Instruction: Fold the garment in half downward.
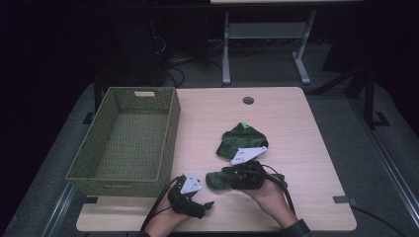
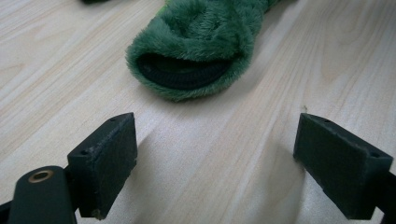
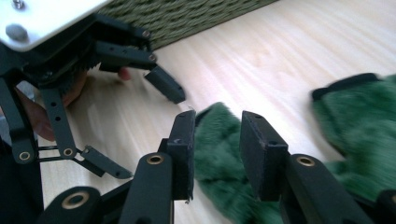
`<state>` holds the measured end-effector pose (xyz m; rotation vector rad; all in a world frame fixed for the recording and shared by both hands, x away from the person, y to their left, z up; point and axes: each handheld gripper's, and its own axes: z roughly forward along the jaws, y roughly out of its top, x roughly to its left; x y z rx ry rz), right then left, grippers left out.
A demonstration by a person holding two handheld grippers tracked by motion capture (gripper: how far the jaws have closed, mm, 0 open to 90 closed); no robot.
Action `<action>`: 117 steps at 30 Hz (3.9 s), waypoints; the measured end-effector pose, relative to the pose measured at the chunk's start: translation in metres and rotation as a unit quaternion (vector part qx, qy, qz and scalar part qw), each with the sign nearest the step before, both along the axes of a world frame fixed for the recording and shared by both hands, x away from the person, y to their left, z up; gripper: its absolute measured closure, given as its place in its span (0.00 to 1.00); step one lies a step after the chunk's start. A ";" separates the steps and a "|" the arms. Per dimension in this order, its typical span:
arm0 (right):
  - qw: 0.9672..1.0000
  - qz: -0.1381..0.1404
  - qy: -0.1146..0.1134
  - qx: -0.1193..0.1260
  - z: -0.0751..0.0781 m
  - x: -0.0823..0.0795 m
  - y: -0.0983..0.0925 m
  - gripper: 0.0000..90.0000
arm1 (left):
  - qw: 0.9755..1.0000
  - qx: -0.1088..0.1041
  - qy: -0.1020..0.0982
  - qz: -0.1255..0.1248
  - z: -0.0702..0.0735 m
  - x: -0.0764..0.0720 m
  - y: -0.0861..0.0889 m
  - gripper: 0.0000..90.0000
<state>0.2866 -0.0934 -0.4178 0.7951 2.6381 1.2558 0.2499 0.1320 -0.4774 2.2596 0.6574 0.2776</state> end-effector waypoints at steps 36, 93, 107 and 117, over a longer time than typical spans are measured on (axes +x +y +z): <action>0.999 0.010 -0.010 -0.052 -0.040 -0.005 0.033 0.91 | 1.000 0.001 0.000 -0.002 0.000 0.000 0.000 0.14; 0.996 -0.083 0.001 -0.019 0.000 0.019 -0.067 1.00 | 1.000 0.001 0.001 -0.003 0.000 0.001 0.000 0.14; 0.993 -0.090 0.051 -0.060 -0.041 0.032 -0.065 1.00 | 1.000 0.001 0.001 -0.002 0.000 0.000 -0.001 0.14; 0.995 -0.102 0.014 -0.020 -0.014 0.024 -0.088 0.83 | 1.000 0.002 0.000 -0.002 0.000 0.001 -0.001 0.14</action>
